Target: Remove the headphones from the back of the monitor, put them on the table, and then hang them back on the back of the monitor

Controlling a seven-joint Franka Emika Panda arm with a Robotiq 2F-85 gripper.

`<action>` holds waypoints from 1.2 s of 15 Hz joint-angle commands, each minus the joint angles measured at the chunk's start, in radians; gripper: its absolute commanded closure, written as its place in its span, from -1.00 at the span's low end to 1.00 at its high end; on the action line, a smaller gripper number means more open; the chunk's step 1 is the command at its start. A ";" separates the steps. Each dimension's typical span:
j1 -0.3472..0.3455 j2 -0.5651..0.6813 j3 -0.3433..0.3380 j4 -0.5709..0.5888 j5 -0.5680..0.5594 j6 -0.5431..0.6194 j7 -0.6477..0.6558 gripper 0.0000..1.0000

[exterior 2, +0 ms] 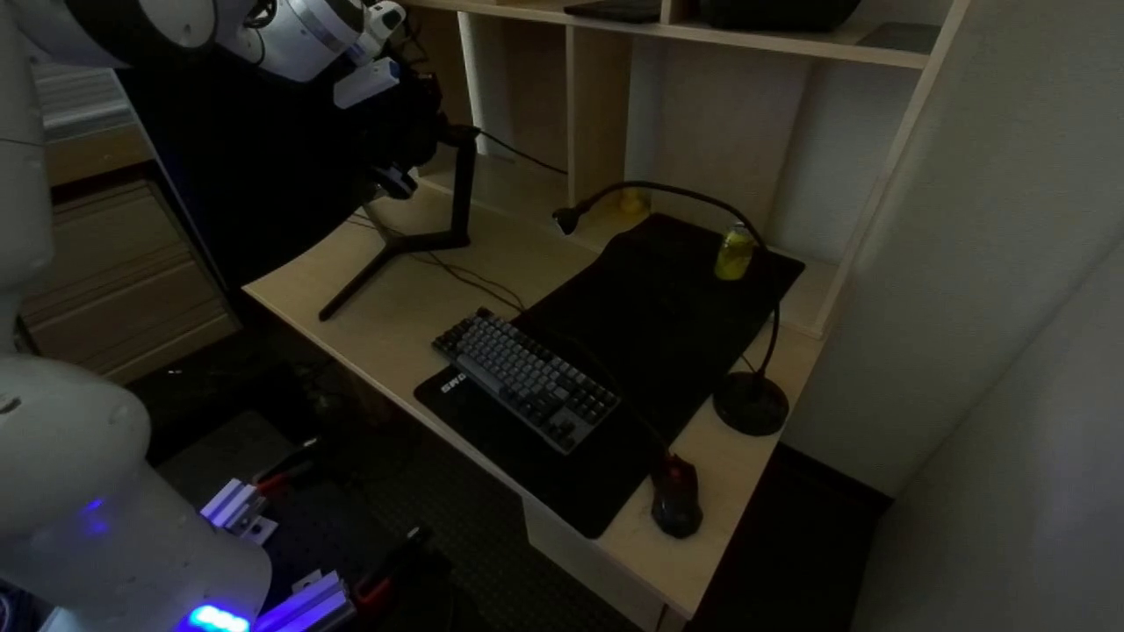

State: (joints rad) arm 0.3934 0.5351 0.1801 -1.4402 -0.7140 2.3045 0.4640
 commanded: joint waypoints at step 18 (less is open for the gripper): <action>-0.028 -0.175 -0.034 0.100 0.445 -0.418 -0.084 -1.00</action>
